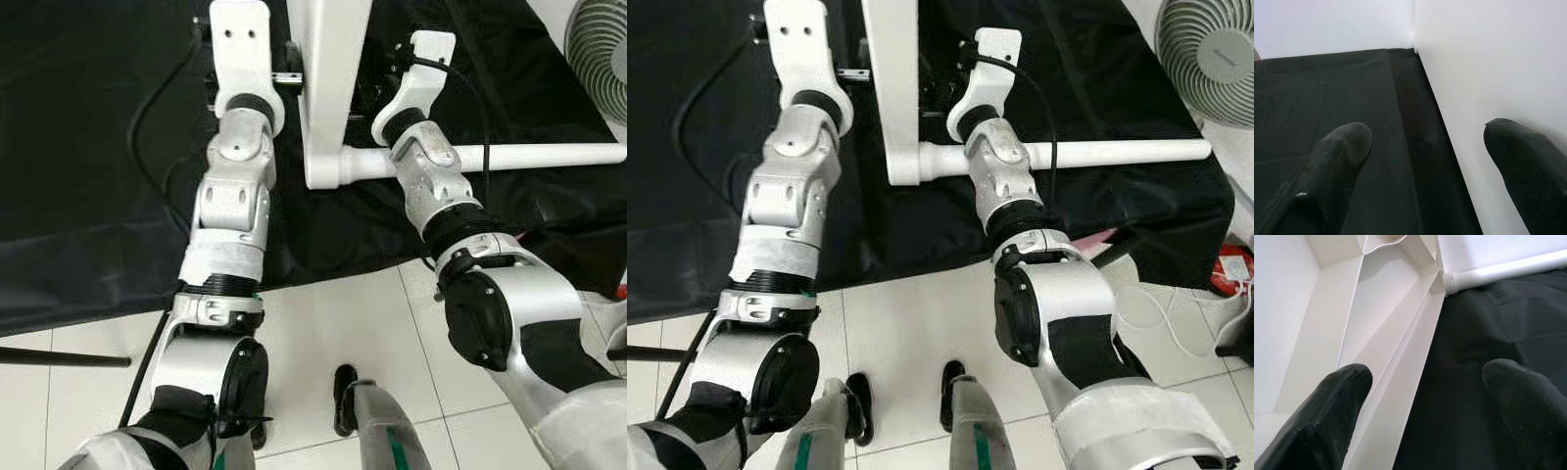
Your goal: Building children table
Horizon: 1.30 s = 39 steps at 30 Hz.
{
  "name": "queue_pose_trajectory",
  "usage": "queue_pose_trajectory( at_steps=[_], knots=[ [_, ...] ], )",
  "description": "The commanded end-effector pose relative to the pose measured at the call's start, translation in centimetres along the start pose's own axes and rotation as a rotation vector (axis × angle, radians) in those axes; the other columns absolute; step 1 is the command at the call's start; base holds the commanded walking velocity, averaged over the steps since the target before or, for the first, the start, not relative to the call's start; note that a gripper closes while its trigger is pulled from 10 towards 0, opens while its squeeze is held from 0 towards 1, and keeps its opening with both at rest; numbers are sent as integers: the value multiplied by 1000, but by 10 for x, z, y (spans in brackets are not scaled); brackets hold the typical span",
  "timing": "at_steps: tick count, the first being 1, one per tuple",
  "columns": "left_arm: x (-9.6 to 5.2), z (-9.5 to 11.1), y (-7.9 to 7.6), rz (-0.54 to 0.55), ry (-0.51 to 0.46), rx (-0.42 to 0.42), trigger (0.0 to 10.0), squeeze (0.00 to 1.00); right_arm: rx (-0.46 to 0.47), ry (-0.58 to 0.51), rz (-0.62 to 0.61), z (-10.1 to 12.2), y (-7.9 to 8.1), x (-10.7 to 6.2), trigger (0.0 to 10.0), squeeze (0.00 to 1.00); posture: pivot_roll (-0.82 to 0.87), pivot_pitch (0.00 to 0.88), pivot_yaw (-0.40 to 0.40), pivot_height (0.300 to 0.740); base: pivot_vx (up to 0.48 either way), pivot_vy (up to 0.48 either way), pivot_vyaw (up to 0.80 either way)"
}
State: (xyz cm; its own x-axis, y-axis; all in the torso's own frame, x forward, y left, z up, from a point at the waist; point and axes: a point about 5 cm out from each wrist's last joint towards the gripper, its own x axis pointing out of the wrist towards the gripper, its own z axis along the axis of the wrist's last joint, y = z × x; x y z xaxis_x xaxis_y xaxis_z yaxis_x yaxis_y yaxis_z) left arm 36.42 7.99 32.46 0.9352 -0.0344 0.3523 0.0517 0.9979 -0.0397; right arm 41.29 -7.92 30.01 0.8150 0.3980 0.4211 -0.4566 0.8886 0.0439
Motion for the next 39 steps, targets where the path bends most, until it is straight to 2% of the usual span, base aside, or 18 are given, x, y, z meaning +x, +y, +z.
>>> queue_pose_trajectory(
  at_steps=[1, 5, 8, 10, 12, 13, 15, 21, 25, 30, 34, 35, 36, 37, 38, 39],
  knots=[
    [-9, -8, -17, -146, 63, 20, 10000, 0, 27, 8, 263, -5, 54, 10, 10000, 0, -7, 340, 35, 740, 0, 0, 0],
    [-21, -4, -11, -169, 78, 49, 10000, 0, 43, 2, 382, -6, 75, 11, 10000, 0, -7, 340, 35, 740, 0, 0, 0],
    [-23, -3, -9, -176, 77, 63, 10000, 0, 43, 1, 406, -6, 80, 11, 10000, 0, -7, 340, 35, 740, 0, 0, 0],
    [-29, 2, -3, -181, 73, 79, 10000, 0, 46, -8, 472, -5, 92, 12, 10000, 0, -1, 350, 26, 740, 0, 0, 0],
    [-31, 3, -1, -183, 72, 91, 10000, 0, 48, -12, 496, -4, 97, 12, 10000, 0, 3, 349, 24, 740, 0, 0, 0],
    [-33, 7, 4, -171, 70, 94, 10000, 0, 52, -15, 528, -3, 104, 13, 10000, 0, 5, 349, 22, 740, 0, 0, 0],
    [-35, 9, 7, -163, 70, 95, 10000, 0, 56, -17, 549, -3, 108, 13, 10000, 0, 5, 349, 22, 740, 0, 0, 0],
    [-48, 27, 30, -110, 50, 143, 10000, 0, 81, -20, 698, -1, 142, 13, 10000, 0, 16, 349, 8, 740, 0, 0, 0],
    [-54, 31, 32, -122, 48, 156, 10000, 0, 77, -19, 741, -2, 152, 11, 10000, 0, 16, 348, 6, 740, 0, 0, 0],
    [-53, 30, 36, -106, 59, 168, 10000, 0, 66, -15, 734, -3, 148, 10, 10000, 0, 7, 344, 3, 740, 0, 0, 0],
    [-51, 25, 40, -81, 82, 178, 10000, 0, 31, -12, 655, -4, 129, 11, 10000, 0, 7, 344, 3, 740, 0, 0, 0],
    [-51, 25, 40, -81, 82, 178, 10000, 0, 31, -12, 655, -4, 129, 11, 10000, 0, 7, 344, 3, 740, 0, 0, 0],
    [-49, 19, 46, -47, 103, 187, 10000, 0, 7, -9, 602, -4, 118, 11, 10000, 0, -14, 339, 4, 740, 0, 0, 0],
    [-48, 12, 55, -10, 117, 231, 10000, 0, -35, -3, 515, -4, 102, 12, 10000, 0, -23, 334, 4, 740, 0, 0, 0],
    [-48, 12, 55, -10, 117, 231, 10000, 0, -35, -3, 515, -4, 102, 12, 10000, 0, -23, 334, 4, 740, 0, 0, 0],
    [-47, 5, 64, 27, 135, 277, 10000, 0, -67, 7, 434, -5, 87, 11, 10000, 0, -23, 334, 4, 740, 0, 0, 0]
  ],
)
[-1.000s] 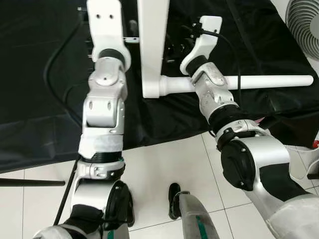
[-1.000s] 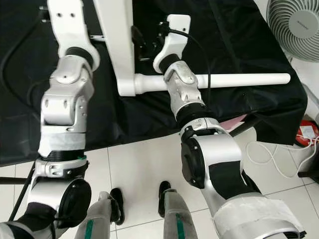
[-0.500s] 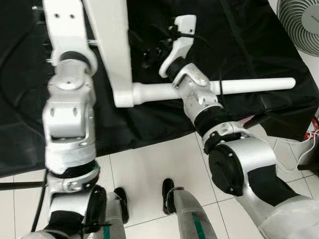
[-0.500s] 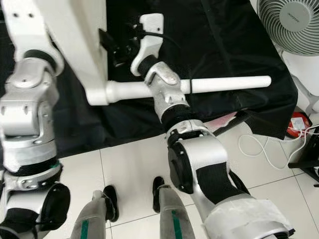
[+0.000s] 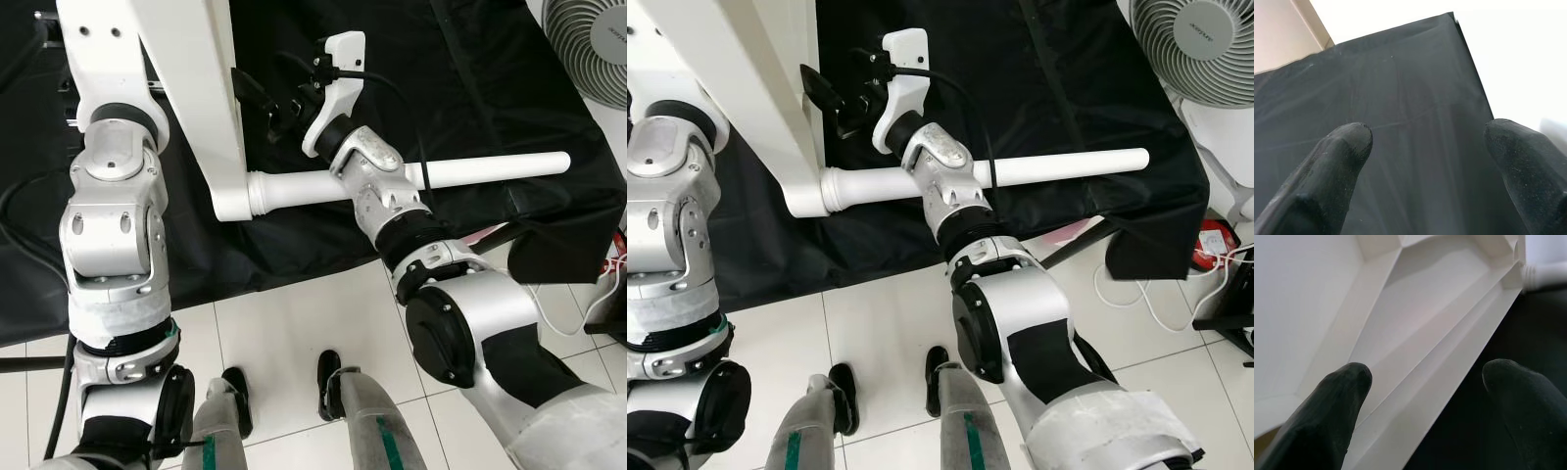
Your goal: Building children table
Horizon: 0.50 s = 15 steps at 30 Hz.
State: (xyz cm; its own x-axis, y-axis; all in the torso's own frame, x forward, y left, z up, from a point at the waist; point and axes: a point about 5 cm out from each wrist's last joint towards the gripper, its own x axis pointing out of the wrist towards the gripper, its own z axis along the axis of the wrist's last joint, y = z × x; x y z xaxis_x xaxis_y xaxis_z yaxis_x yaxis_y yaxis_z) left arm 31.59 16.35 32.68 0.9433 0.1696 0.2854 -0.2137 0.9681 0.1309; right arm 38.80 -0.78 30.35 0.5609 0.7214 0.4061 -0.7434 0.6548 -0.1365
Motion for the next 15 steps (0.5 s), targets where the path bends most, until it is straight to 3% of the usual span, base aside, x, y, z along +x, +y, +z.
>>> queue_pose_trajectory(
  at_steps=[1, 2, 4, 6, 12, 15],
  knots=[
    [0, -22, -15, -148, 49, 87, 10000, 0, -93, 31, -53, -1, -1, -1, 10000, 0, -29, 331, 0, 740, 0, 0, 0],
    [2, -29, -9, -132, 65, 111, 10000, 0, -125, 42, -125, -2, -13, -9, 10000, 0, -30, 329, -4, 740, 0, 0, 0],
    [2, -34, -4, -120, 78, 128, 10000, 0, -149, 43, -175, -2, -22, -17, 10000, 0, -30, 329, -4, 740, 0, 0, 0],
    [4, -38, 13, -58, 81, 152, 10000, 0, -179, 29, -278, -4, -38, -37, 10000, 0, -36, 323, -9, 740, 0, 0, 0],
    [5, -37, 26, 8, 78, 162, 10000, 0, -195, -1, -338, -4, -45, -50, 10000, 0, -24, 319, -19, 740, 0, 0, 0],
    [1, -35, 49, 59, 64, 169, 10000, 0, -227, -14, -464, -11, -51, -83, 10000, 0, -11, 314, -29, 740, 0, 0, 0]
  ],
)
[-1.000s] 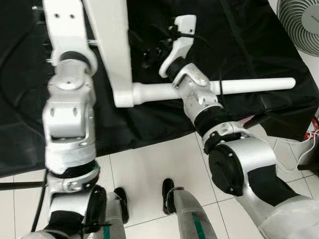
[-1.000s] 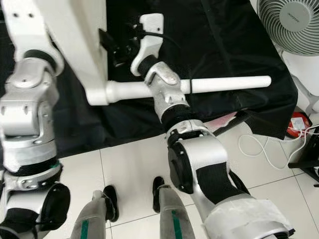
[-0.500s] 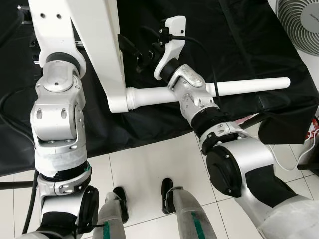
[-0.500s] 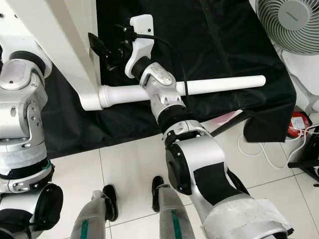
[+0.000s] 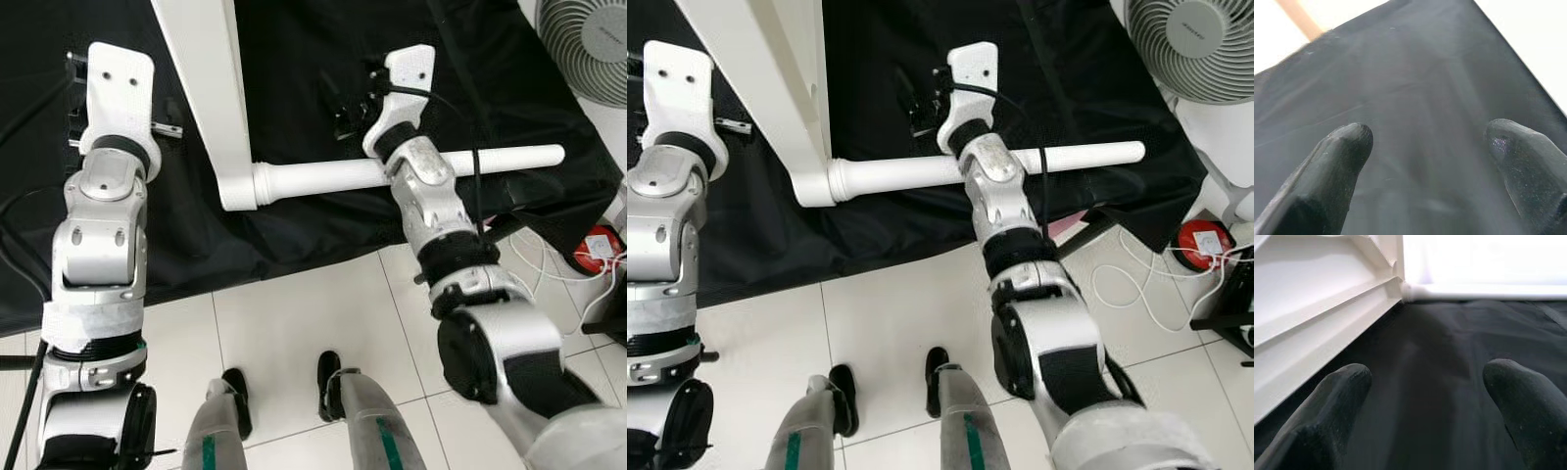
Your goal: Building children table
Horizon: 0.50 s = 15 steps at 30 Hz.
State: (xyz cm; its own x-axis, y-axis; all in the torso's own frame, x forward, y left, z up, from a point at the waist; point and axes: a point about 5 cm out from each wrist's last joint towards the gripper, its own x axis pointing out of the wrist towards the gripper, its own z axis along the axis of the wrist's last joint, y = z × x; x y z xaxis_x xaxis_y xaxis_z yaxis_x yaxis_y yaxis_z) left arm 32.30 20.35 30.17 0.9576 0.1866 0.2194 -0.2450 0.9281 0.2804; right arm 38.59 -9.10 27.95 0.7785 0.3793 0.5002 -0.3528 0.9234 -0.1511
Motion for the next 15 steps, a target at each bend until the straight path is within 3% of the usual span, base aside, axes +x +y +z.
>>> queue_pose_trajectory(
  at_steps=[1, 8, 11, 15],
  knots=[
    [-7, -6, 17, 58, -1, 20, 10000, 0, -6, 38, -65, -11, -6, -18, 10000, 0, -11, 314, -29, 740, 0, 0, 0],
    [-18, -22, 18, 14, 25, 45, 10000, 0, -17, 75, -146, -18, -12, -35, 10000, 0, -12, 294, -27, 740, 0, 0, 0],
    [-38, -52, 18, -16, 108, 47, 10000, 0, -7, 111, -201, -27, -14, -56, 10000, 0, -12, 267, -17, 740, 0, 0, 0],
    [-47, -66, 14, -31, 153, 1, 10000, 0, -1, 118, -218, -30, -13, -67, 10000, 0, -14, 258, -15, 740, 0, 0, 0]
  ],
)
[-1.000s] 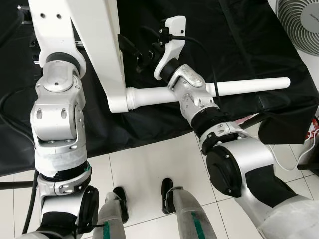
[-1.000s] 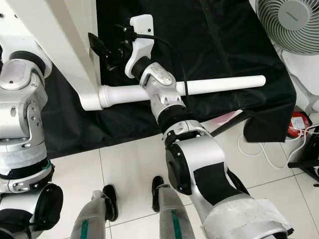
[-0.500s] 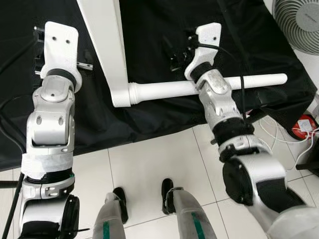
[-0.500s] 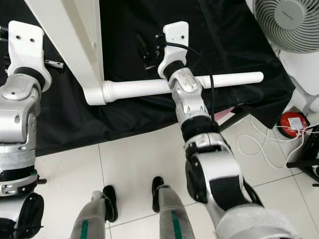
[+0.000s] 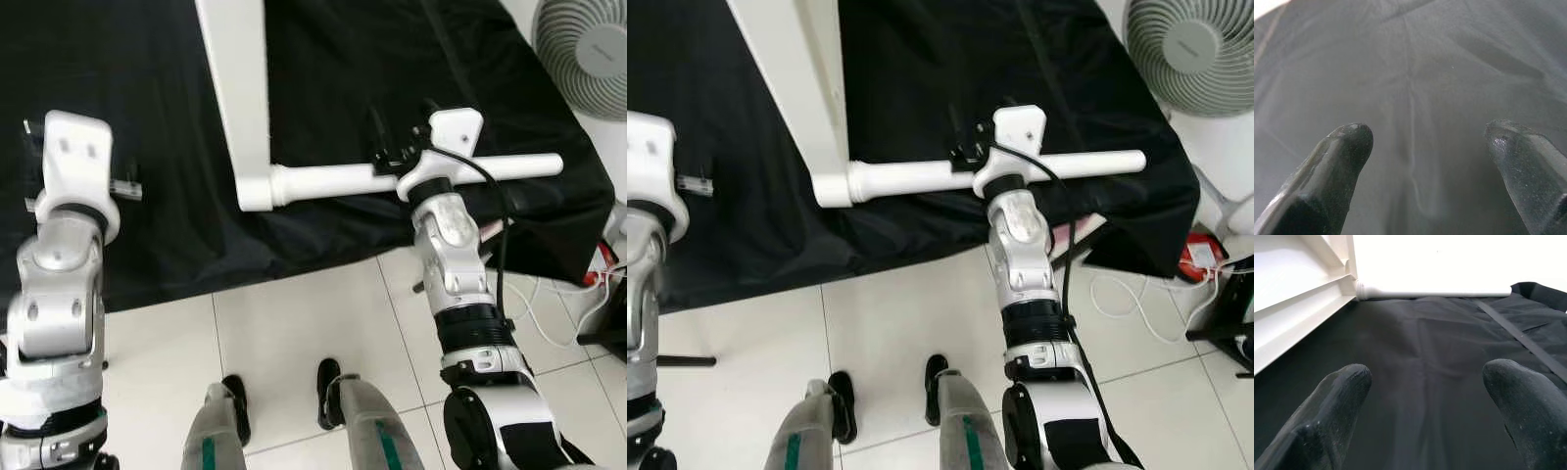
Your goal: Building children table
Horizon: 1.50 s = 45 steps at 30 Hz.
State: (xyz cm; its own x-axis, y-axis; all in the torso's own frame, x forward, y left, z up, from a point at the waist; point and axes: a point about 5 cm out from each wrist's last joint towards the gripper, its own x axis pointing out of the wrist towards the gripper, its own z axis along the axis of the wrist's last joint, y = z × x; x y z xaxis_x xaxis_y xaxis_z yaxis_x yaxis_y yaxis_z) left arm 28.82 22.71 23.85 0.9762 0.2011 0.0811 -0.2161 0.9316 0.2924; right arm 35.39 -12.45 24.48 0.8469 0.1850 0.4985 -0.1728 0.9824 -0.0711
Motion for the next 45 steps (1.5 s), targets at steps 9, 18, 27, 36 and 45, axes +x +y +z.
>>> queue_pose_trajectory(
  at_steps=[9, 18, 27, 36, 45],
  knots=[
    [-20, -46, -34, -128, 101, -71, 10000, 0, 0, 114, -53, -19, -4, -32, 10000, 0, -41, 230, 8, 740, 0, 0, 0],
    [-32, -41, -66, -281, 35, -150, 10000, 1000, 7, 102, -79, -15, -6, -40, 10000, 0, -46, 217, 21, 740, 0, 0, 0],
    [-41, 6, -93, -458, -209, -165, 10000, 1000, 7, 66, -95, -7, -7, -37, 10000, 0, -44, 193, 26, 740, 0, 0, 0],
    [-46, 24, -96, -498, -314, -165, 10000, 0, 7, 59, -80, -4, -8, -37, 10000, 1000, -41, 174, 16, 740, 0, 0, 0],
    [-45, 30, -103, -522, -312, -200, 10000, 0, -6, 68, -96, -4, -12, -38, 10000, 1000, -47, 171, 14, 740, 0, 0, 0]
  ],
)
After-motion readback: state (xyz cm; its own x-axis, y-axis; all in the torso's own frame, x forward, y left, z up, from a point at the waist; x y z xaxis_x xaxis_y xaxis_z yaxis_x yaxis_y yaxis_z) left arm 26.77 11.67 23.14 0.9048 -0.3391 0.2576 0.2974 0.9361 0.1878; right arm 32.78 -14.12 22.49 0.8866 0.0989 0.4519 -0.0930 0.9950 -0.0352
